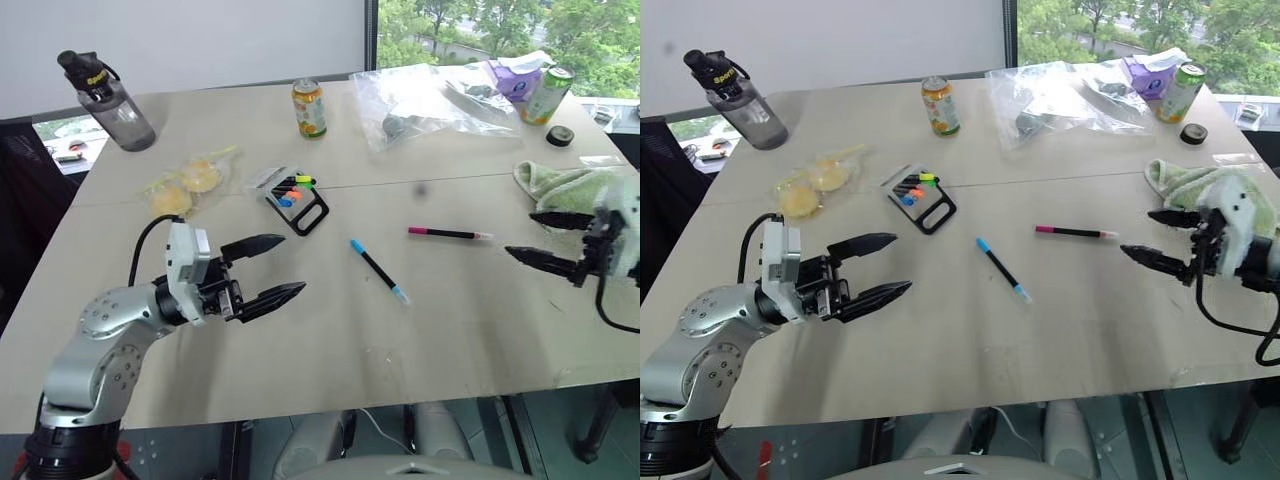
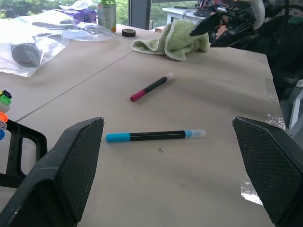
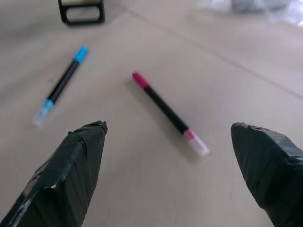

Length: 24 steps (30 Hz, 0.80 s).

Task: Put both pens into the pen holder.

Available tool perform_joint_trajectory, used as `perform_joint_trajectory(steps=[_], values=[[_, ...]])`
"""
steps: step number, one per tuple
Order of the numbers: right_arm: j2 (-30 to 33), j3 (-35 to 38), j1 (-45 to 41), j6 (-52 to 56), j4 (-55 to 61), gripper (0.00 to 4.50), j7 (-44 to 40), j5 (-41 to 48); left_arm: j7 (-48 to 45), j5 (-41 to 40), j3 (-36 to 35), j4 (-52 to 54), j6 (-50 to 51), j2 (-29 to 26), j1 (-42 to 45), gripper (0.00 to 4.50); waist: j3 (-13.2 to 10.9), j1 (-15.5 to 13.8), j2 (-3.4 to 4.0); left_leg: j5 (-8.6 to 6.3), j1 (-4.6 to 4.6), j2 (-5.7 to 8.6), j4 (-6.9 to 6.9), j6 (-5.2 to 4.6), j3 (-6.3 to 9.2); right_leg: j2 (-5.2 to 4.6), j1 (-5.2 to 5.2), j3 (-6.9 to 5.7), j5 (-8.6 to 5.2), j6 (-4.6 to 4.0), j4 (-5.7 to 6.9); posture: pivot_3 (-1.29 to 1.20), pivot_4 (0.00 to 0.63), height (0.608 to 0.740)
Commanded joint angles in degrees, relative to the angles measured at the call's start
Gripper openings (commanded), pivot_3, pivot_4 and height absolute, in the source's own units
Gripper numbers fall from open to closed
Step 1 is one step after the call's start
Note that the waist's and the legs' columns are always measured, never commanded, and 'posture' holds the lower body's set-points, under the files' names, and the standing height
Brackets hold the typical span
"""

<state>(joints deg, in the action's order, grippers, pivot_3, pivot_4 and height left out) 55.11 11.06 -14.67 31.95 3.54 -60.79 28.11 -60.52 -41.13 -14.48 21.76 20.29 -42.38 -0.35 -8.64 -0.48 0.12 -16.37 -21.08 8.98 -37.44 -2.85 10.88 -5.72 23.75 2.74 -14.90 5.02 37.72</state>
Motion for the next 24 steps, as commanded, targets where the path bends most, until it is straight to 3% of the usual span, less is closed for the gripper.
perform_joint_trajectory(steps=[1, 6, 15, 18, 24], values=[[-0.49, -6.14, -7.83, -3.35, -6.46, 4.46, -2.21, -4.90, -0.67, -0.92, -2.87, 1.83, 0.73, -2.71, 0.85, 4.50, -0.01, 0.16, 0.00, 0.00, 0.01, 0.00, 0.00, 0.00, -0.01, 0.00, 0.00, 0.01, 0.00, 0.00, 0.01, 0.00, 0.150, 0.739], [-5.99, -14.15, -20.88, -10.10, -20.40, 4.46, -5.07, -11.63, -2.16, -5.13, -5.53, 4.89, 3.56, -5.73, 0.95, 4.50, -0.08, 0.58, -0.11, 0.00, -0.04, -0.01, 0.01, 0.00, 0.03, 0.00, 0.02, -0.04, 0.00, -0.01, -0.04, 0.00, 0.150, 0.739], [-14.29, -21.48, -30.03, -19.73, -41.40, 4.46, -5.57, -21.20, -2.93, -7.46, -8.18, 6.38, 6.19, -8.51, 1.00, 4.50, -0.10, 1.27, -0.13, 0.00, -0.14, 0.02, 0.02, 0.01, 0.21, -0.02, 0.06, -0.20, 0.00, -0.03, -0.11, 0.00, 0.150, 0.739], [-14.29, -21.70, -30.01, -21.77, -44.28, 3.58, -6.97, -22.92, -2.13, -7.35, -8.42, 7.20, 6.75, -8.65, 0.87, 4.50, -0.10, 1.36, -0.13, 0.00, -0.11, 0.01, 0.02, 0.01, 0.19, 0.00, 0.05, -0.18, 0.00, -0.03, -0.08, 0.00, 0.150, 0.739], [-12.52, -20.23, -26.26, -23.21, -40.40, 0.67, -8.09, -23.27, -3.12, -5.60, -5.97, 6.11, 7.07, -9.55, 2.40, 4.50, -0.09, 1.09, -0.15, 0.00, -0.11, 0.02, 0.00, 0.02, 0.23, -0.01, 0.02, -0.22, 0.00, -0.03, -0.09, 0.00, 0.150, 0.739]])
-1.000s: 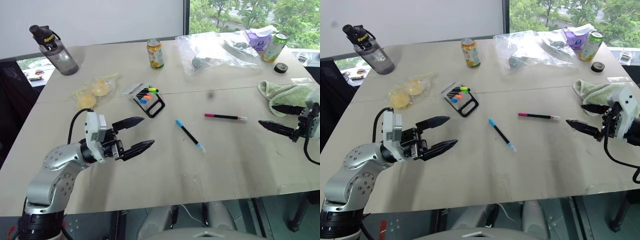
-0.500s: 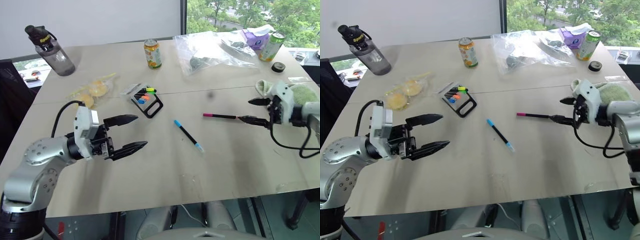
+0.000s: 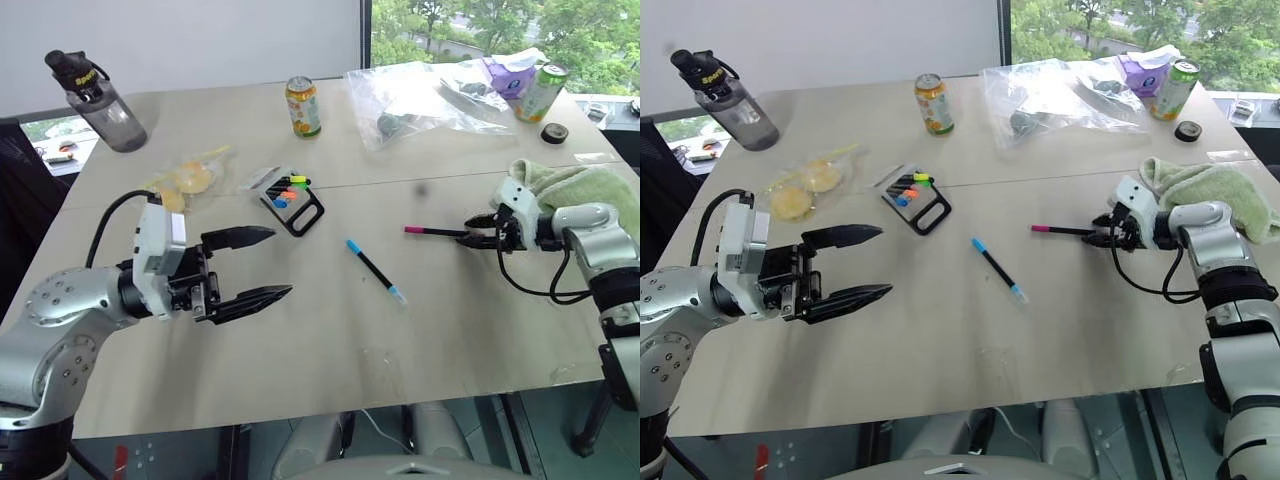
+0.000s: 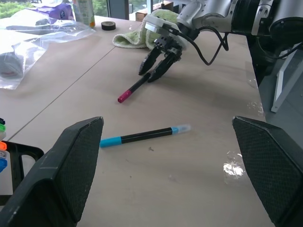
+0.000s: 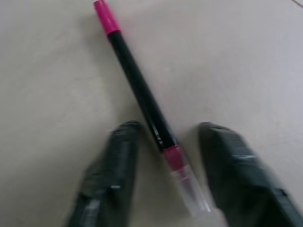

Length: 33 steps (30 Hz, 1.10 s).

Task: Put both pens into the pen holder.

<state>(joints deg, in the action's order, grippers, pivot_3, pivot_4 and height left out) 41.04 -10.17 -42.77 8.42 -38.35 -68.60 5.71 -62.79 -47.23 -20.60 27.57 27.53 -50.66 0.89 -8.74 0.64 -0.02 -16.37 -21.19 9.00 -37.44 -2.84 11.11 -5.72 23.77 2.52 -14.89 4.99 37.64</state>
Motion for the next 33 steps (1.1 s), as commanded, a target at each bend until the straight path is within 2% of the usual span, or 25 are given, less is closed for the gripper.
perform_joint_trajectory(steps=[1, 2, 7, 9, 11, 12, 14, 17, 19, 21, 25, 29, 33], values=[[1.93, 1.58, 2.59, 0.80, 2.75, 0.18, -0.17, -0.43, -1.23, 0.84, 1.04, -0.27, -0.33, -1.31, 1.99, 4.50, 0.00, -0.09, 0.00, 0.00, 0.01, 0.00, -0.02, 0.00, 0.00, 0.00, -0.02, 0.00, 0.00, 0.00, 0.00, 0.00, 0.150, 0.739], [2.50, 2.17, 3.53, 1.39, 4.42, 0.01, -0.07, 0.01, -1.64, 1.17, 2.19, -0.82, -0.48, -1.20, 3.07, 4.50, 0.00, -0.28, 0.00, 0.00, 0.01, 0.01, -0.03, 0.00, 0.00, 0.00, -0.02, 0.00, 0.00, 0.00, 0.01, 0.00, 0.150, 0.739], [5.98, 4.53, 8.04, 3.70, 15.32, 0.01, 2.23, -0.24, -3.52, 5.31, 10.77, -4.87, -1.96, 0.88, 11.04, 4.50, 0.00, -1.28, 0.02, 0.00, -0.02, 0.05, -0.05, 0.00, 0.05, -0.03, -0.01, -0.05, 0.00, 0.00, 0.04, 0.00, 0.150, 0.739], [7.96, 4.91, 9.36, 7.15, 24.20, 0.01, 2.26, 0.22, -2.37, 9.83, 16.22, -8.54, -2.27, 2.94, 17.36, 4.50, 0.00, -1.43, 0.04, 0.00, -0.04, 0.07, -0.10, 0.00, 0.07, -0.05, 0.00, -0.07, 0.00, 0.00, 0.06, 0.00, 0.150, 0.739], [8.94, 5.34, 9.32, 15.12, 33.37, 0.01, 2.69, 2.22, 1.13, 14.52, 23.33, -12.48, 4.51, 4.03, 25.23, 4.50, -0.01, -1.47, 0.04, 0.00, -0.08, 0.09, -0.13, 0.00, 0.05, -0.06, 0.02, -0.06, 0.00, 0.01, 0.10, 0.00, 0.150, 0.739], [8.48, 6.18, 8.85, 20.60, 37.61, 0.01, 3.90, 4.13, 1.48, 18.17, 27.10, -14.33, 4.48, 5.02, 29.01, 4.50, -0.01, -1.40, 0.03, 0.00, -0.15, 0.10, -0.25, 0.00, 0.10, -0.06, 0.05, -0.10, 0.00, 0.01, 0.14, 0.00, 0.150, 0.739], [6.70, 8.19, 7.61, 30.56, 45.19, 0.01, 6.49, 8.64, 1.32, 24.53, 33.24, -18.97, 1.89, 8.42, 36.83, 4.50, 0.00, -1.09, 0.04, -0.02, -0.56, 0.09, -0.67, 0.03, 0.15, -0.03, 0.34, -0.15, 0.02, 0.03, 0.35, 0.00, 0.150, 0.739], [3.41, 11.65, 7.05, 42.26, 52.17, 0.01, 10.09, 15.43, 0.09, 29.81, 36.76, -26.41, -5.06, 13.19, 44.31, 4.50, -0.02, -0.72, -0.06, -0.02, -0.77, 0.15, -0.86, 0.03, 0.16, -0.05, 0.44, -0.16, 0.10, 0.07, 0.33, 0.00, 0.150, 0.739], [-0.85, 16.32, 7.36, 46.37, 54.55, 0.01, 14.73, 19.41, -0.54, 31.05, 36.99, -32.22, -8.56, 16.63, 48.31, 4.50, -0.08, -0.72, -0.16, -0.02, -0.81, 0.16, -0.88, 0.03, 0.23, -0.06, 0.46, -0.22, 0.10, 0.07, 0.30, 0.00, 0.150, 0.739], [-4.25, 20.14, 8.48, 46.49, 56.03, 0.01, 19.59, 20.41, -1.05, 28.93, 34.68, -36.72, -9.51, 20.32, 50.47, 4.50, -0.09, -0.79, -0.17, -0.02, -0.83, 0.16, -0.89, 0.03, 0.28, -0.06, 0.49, -0.27, 0.10, 0.07, 0.32, 0.00, 0.150, 0.739], [-10.69, 26.81, 12.51, 46.56, 59.44, 0.01, 27.90, 23.22, 0.94, 24.36, 28.57, -41.29, -9.34, 26.37, 50.61, 4.50, -0.07, -0.48, -0.21, -0.01, -0.93, 0.22, -0.92, 0.02, 0.28, -0.12, 0.59, -0.27, 0.11, 0.08, 0.34, 0.00, 0.150, 0.739], [-15.50, 30.67, 17.54, 44.71, 63.73, 0.01, 31.40, 27.64, 3.26, 17.63, 23.62, -38.51, -2.63, 30.86, 47.44, 4.50, -0.07, 0.57, -0.21, -0.01, -1.25, 0.24, -1.17, 0.01, 0.25, -0.14, 0.93, -0.24, 0.11, 0.09, 0.59, 0.00, 0.150, 0.739], [-20.04, 30.31, 22.88, 37.80, 67.91, 0.01, 32.31, 29.77, 9.71, 5.81, 15.67, -37.17, 8.21, 36.48, 46.80, 4.50, -0.07, 0.99, -0.21, -0.01, -1.53, 0.31, -1.69, 0.02, 0.23, -0.16, 1.19, -0.22, 0.11, 0.09, 1.16, 0.00, 0.150, 0.739]])
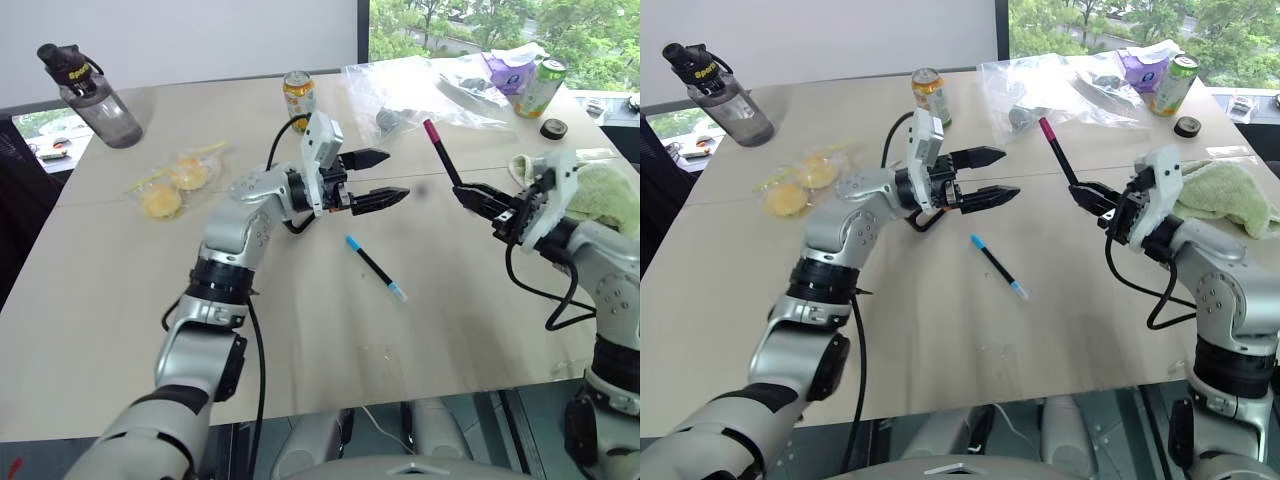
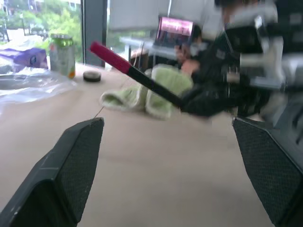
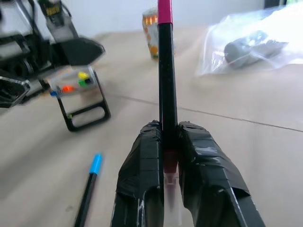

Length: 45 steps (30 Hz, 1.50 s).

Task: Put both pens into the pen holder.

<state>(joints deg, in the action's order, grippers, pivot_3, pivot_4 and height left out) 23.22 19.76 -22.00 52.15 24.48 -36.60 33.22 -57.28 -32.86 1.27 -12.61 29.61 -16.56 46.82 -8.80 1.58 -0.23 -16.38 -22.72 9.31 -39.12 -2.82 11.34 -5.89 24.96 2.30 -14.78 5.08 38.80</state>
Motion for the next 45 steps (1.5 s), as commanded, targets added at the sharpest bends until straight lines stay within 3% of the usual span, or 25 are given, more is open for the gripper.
perform_joint_trajectory(steps=[1, 7, 16, 24, 25, 26, 31, 34, 38, 42, 45], values=[[-2.86, -0.14, 3.06, -7.53, 5.69, 0.01, 0.27, 2.32, 5.44, -10.51, -7.63, 3.11, 8.01, 3.38, 0.97, 4.50, 0.00, 0.07, 0.00, 0.00, 0.00, 0.00, -0.15, 0.00, 0.02, 0.02, 0.00, -0.01, 0.00, 0.00, 0.10, 0.00, 0.150, 0.739], [-3.94, -6.03, 7.61, -16.27, 6.78, 0.01, -2.66, 1.16, 8.20, -16.94, -10.13, 4.31, 15.03, 6.40, 0.93, 4.50, 0.01, 0.20, 0.01, 0.17, 0.16, -0.01, -0.25, 0.23, -0.04, 0.14, -0.13, 0.07, 0.41, 0.04, 0.19, 0.00, 0.150, 0.739], [-0.21, -9.94, 11.12, -21.32, 7.89, 0.01, -7.11, 3.32, 6.94, -20.33, -8.69, 9.31, 20.57, 5.83, -1.76, 4.50, 0.01, 0.25, 0.01, 0.21, 0.22, -0.10, -0.24, 0.30, -0.05, 0.26, -0.16, 0.13, 0.47, 0.01, 0.11, 0.00, 0.150, 0.739], [1.81, -11.21, 10.39, -20.18, 7.54, 0.00, -6.79, 5.80, 6.28, -19.96, -8.41, 9.42, 19.95, 5.68, -1.76, 0.90, 0.01, 0.01, 0.01, 0.21, 0.22, -0.12, -0.24, 0.31, -0.06, 0.28, -0.16, 0.14, 0.47, 0.00, 0.10, 0.00, 0.150, 0.739], [2.80, -11.35, 10.20, -18.76, 7.67, 0.00, -6.53, 6.31, 6.20, -19.91, -8.41, 9.44, 19.82, 5.66, -1.73, 0.20, 0.01, -0.02, 0.00, 0.21, 0.22, -0.12, -0.24, 0.31, -0.07, 0.28, -0.16, 0.14, 0.47, 0.00, 0.10, 0.00, 0.150, 0.739], [3.65, -11.47, 9.99, -17.62, 7.77, 0.49, -6.20, 6.73, 6.17, -19.93, -8.42, 9.50, 19.78, 5.65, -1.73, 0.01, 0.01, -0.09, 0.01, 0.21, 0.22, -0.12, -0.23, 0.31, -0.06, 0.28, -0.16, 0.15, 0.47, 0.00, 0.09, 0.00, 0.150, 0.739], [6.37, -10.05, 10.83, -11.52, 7.40, 2.76, -2.16, 10.14, 5.85, -17.81, -6.84, 11.64, 16.64, 5.42, -1.51, 0.00, 0.01, -0.92, -0.01, 0.21, 0.23, -0.14, -0.21, 0.31, -0.06, 0.29, -0.16, 0.14, 0.47, -0.01, 0.08, 0.00, 0.150, 0.739], [10.07, -5.86, 16.22, -15.98, 4.64, 4.10, -5.39, 7.29, 5.69, -12.39, -4.24, 14.30, 10.88, 4.24, -0.90, 0.00, 0.01, -1.66, -0.03, 0.21, 0.20, -0.12, -0.21, 0.30, -0.06, 0.26, -0.18, 0.12, 0.47, -0.01, 0.02, 0.00, 0.150, 0.739], [13.62, 0.49, 21.79, -20.06, 2.06, 4.10, -13.16, 10.03, 3.97, 0.23, 3.76, 16.45, 1.37, -0.74, -0.88, 0.00, 0.01, -2.39, -0.05, 0.21, 0.19, -0.11, -0.20, 0.30, -0.14, 0.26, -0.18, 0.18, 0.47, 0.00, -0.03, 0.00, 0.150, 0.739], [16.49, 4.99, 24.48, -27.07, -1.46, 4.10, -20.63, 9.19, 9.03, 22.37, 12.36, 16.44, -18.39, -7.05, -0.71, 0.00, 0.00, -2.33, -0.06, 0.21, 0.32, -0.15, -0.11, 0.30, -0.21, 0.31, -0.24, 0.24, 0.47, -0.01, -0.02, 0.00, 0.150, 0.739], [17.18, 6.91, 23.62, -26.40, -3.84, 4.10, -22.43, 12.41, 16.21, 38.73, 17.44, 15.54, -30.74, -11.38, -2.46, 0.00, -0.01, -2.32, -0.07, 0.21, 0.42, -0.23, -0.03, 0.31, -0.32, 0.36, -0.29, 0.35, 0.49, -0.03, -0.02, 0.00, 0.150, 0.739]])
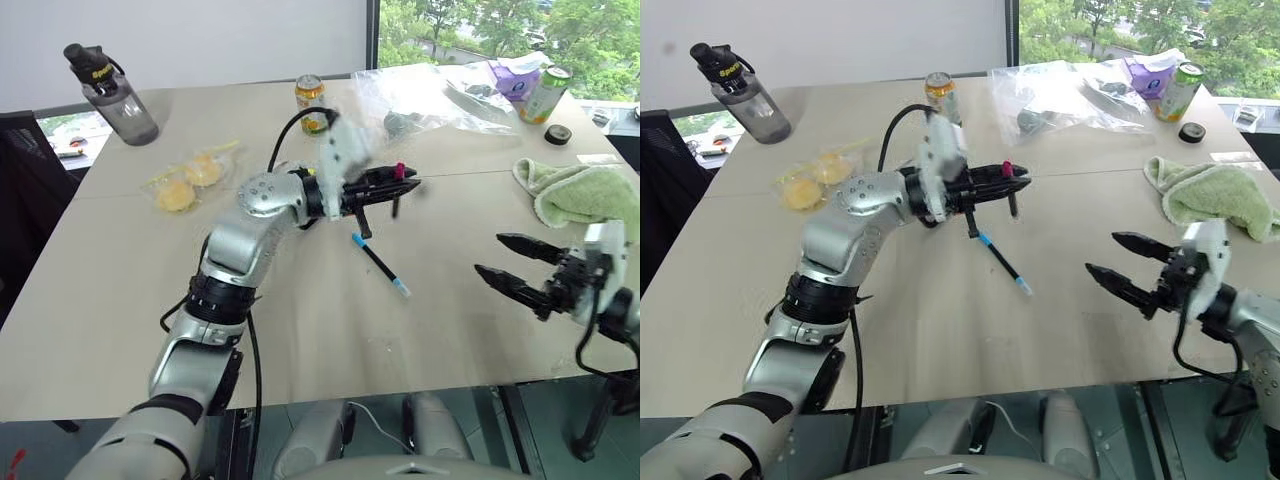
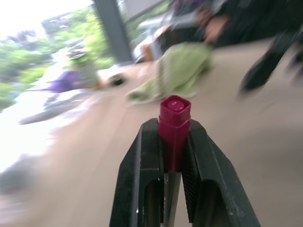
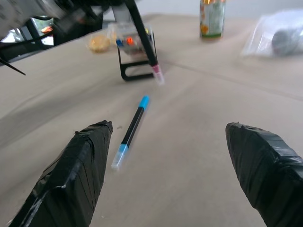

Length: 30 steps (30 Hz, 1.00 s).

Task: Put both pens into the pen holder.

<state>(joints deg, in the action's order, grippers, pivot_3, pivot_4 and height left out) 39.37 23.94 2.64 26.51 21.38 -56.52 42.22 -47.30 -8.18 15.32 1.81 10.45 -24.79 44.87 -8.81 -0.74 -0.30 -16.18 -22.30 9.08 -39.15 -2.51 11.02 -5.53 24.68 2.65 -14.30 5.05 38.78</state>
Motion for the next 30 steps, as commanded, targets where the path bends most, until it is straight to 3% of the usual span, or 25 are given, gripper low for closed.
perform_joint_trajectory(steps=[1, 5, 12, 30], values=[[1.24, 2.95, -1.33, -0.68, -1.46, 4.10, -3.07, 3.95, 8.83, 18.39, 4.53, 1.40, -13.14, -4.11, -1.84, 0.00, 0.00, -0.02, 0.00, 0.00, 0.06, -0.01, 0.03, 0.00, -0.03, 0.01, -0.02, 0.04, 0.00, 0.00, -0.01, 0.00, 0.150, 0.739], [1.66, 2.94, -2.91, -1.59, -3.39, 4.10, -4.38, 4.39, 17.85, 28.97, 4.30, 5.64, -12.02, -3.97, -7.79, 0.00, -0.01, -0.14, -0.01, -0.01, 0.31, -0.04, 0.28, -0.03, -0.16, 0.01, -0.21, 0.18, 0.00, 0.00, -0.11, 0.00, 0.150, 0.739], [2.15, 0.97, -7.31, -3.79, -8.38, 4.10, -6.06, 2.19, 23.33, 39.09, 3.38, 13.25, -7.16, -2.06, -13.17, 0.00, -0.03, -0.27, -0.04, -0.01, 0.29, -0.05, 0.28, -0.03, -0.14, 0.02, -0.20, 0.14, 0.00, 0.01, -0.14, 0.00, 0.150, 0.739], [1.98, -0.37, -12.26, -3.97, -8.52, 4.10, -5.90, 2.76, 25.25, 45.62, 0.85, 18.98, -4.21, 1.30, -17.02, 0.00, -0.03, -0.40, -0.04, -0.01, 0.29, -0.06, 0.28, -0.03, -0.14, 0.03, -0.20, 0.13, 0.00, 0.00, -0.14, 0.00, 0.150, 0.739]])
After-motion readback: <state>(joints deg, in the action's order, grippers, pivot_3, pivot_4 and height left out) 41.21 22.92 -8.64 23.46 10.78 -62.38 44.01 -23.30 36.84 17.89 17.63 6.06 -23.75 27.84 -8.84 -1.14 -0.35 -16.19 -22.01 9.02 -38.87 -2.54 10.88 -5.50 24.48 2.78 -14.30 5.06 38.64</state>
